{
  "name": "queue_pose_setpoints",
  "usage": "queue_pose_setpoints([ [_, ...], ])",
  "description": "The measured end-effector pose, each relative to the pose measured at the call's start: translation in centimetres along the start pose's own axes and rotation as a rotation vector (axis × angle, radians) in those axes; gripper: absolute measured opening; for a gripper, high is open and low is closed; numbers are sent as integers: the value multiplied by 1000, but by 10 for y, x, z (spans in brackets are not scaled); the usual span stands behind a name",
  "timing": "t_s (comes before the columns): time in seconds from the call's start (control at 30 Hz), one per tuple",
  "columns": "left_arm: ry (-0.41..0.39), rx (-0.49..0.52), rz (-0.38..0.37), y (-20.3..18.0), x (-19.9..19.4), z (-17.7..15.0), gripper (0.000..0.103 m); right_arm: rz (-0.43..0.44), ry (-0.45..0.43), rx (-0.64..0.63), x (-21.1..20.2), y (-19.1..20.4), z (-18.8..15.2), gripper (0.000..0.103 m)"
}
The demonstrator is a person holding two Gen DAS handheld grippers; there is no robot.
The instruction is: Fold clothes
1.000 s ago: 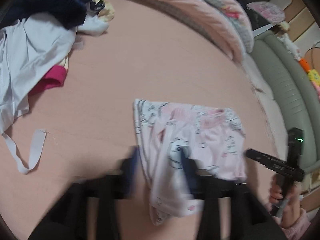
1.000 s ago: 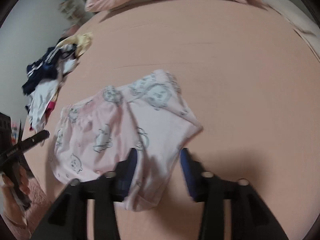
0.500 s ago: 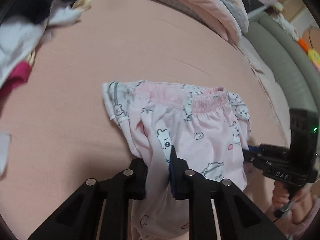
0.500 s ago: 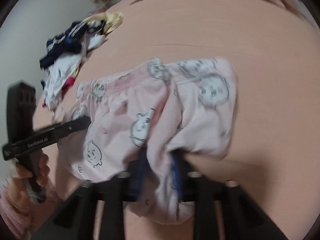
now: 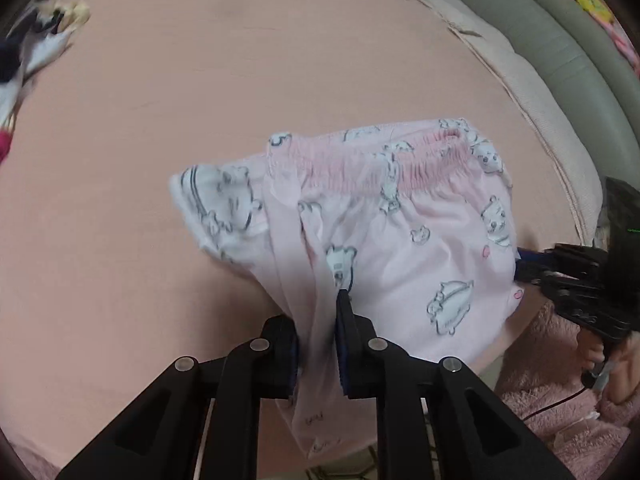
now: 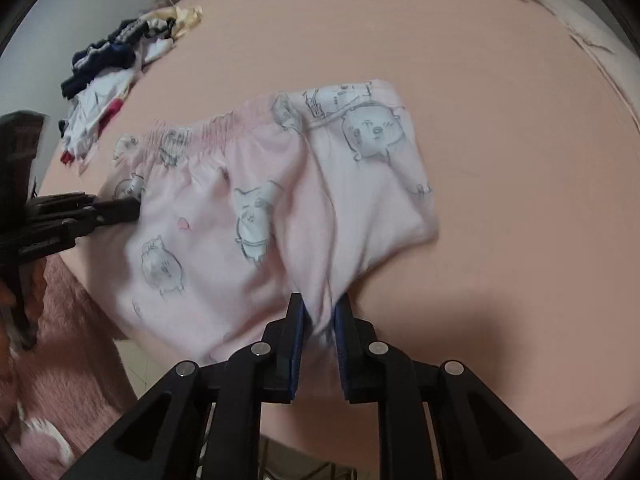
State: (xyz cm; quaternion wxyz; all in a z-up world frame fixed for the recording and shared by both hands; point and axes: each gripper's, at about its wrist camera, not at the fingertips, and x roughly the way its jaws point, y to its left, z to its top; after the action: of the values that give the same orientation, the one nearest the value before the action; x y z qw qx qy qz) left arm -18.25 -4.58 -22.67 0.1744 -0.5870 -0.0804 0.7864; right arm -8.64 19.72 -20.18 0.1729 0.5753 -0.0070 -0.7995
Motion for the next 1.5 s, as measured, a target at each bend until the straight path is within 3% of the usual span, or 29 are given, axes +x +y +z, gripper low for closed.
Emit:
queue_pose_setpoints([
  [0.1,-90,-51,-36,12,-27,-3,14,10,-62,-11,-16,3,-1,16],
  [0.13,-118,-82,-61,19,-32,-2,19,14,-83,-14,-21,4,-1,26],
  [0.17,-127,-121,-88,28,-32,-1,31,19,-102,-10,-23,3,1,36],
  [0.2,-120,-157,-116,37,-29,-3,39,27,-118,11,-20,-3,8,58],
  [0.23,-111,-196,-150,46,-26,-7,54,45,-120,40,-14,-10,16,64],
  [0.3,-98,-249,-174,49,-14,-3,57,135,-45,133,10,-31,28,64],
  [0.33,-92,-256,-140,48,-8,5,57,173,-5,172,21,-39,31,64],
  [0.4,-92,-241,-97,45,-2,12,57,176,-3,180,27,-41,32,65],
  [0.5,-102,-192,-121,33,11,26,56,162,-14,125,38,-36,34,67],
  [0.57,-100,-142,-114,17,18,39,28,118,-33,69,43,-32,37,64],
  [0.63,-123,-70,-76,3,11,47,23,82,-51,34,39,-31,41,18],
  [0.67,-152,-26,-78,-5,2,48,20,105,-47,53,35,-34,43,10],
  [0.8,-264,137,-88,-32,-30,48,20,70,-126,26,-8,-28,34,5],
  [0.87,-227,145,-65,-33,-23,52,20,34,-211,22,-34,-29,24,5],
  [0.93,-134,96,-23,-14,4,54,21,-46,-269,36,-42,-34,24,5],
  [1.0,-113,26,-40,7,10,50,26,-88,-207,69,-19,-53,32,5],
  [1.07,-131,-51,-97,26,3,44,31,-107,-56,135,11,-74,35,5],
  [1.1,-140,-89,-125,35,0,41,34,-84,-49,163,13,-78,36,6],
  [1.17,-193,-110,-140,44,-14,33,52,2,-123,189,0,-79,36,10],
  [1.2,-204,-113,-148,47,-18,30,56,45,-161,202,-6,-79,37,27],
  [1.23,-200,-121,-162,53,-20,27,58,80,-184,212,-9,-79,39,54],
  [1.27,-181,-135,-166,57,-15,26,58,95,-175,214,-2,-78,45,66],
  [1.3,-152,-152,-158,61,-8,28,58,110,-167,216,4,-78,52,71],
  [1.4,-110,-173,-163,67,15,27,57,92,-130,189,29,-70,66,73],
  [1.47,-141,-170,-150,65,15,26,51,68,-103,164,47,-63,74,68],
  [1.5,-155,-165,-156,65,7,24,37,68,-94,155,52,-60,78,38],
])
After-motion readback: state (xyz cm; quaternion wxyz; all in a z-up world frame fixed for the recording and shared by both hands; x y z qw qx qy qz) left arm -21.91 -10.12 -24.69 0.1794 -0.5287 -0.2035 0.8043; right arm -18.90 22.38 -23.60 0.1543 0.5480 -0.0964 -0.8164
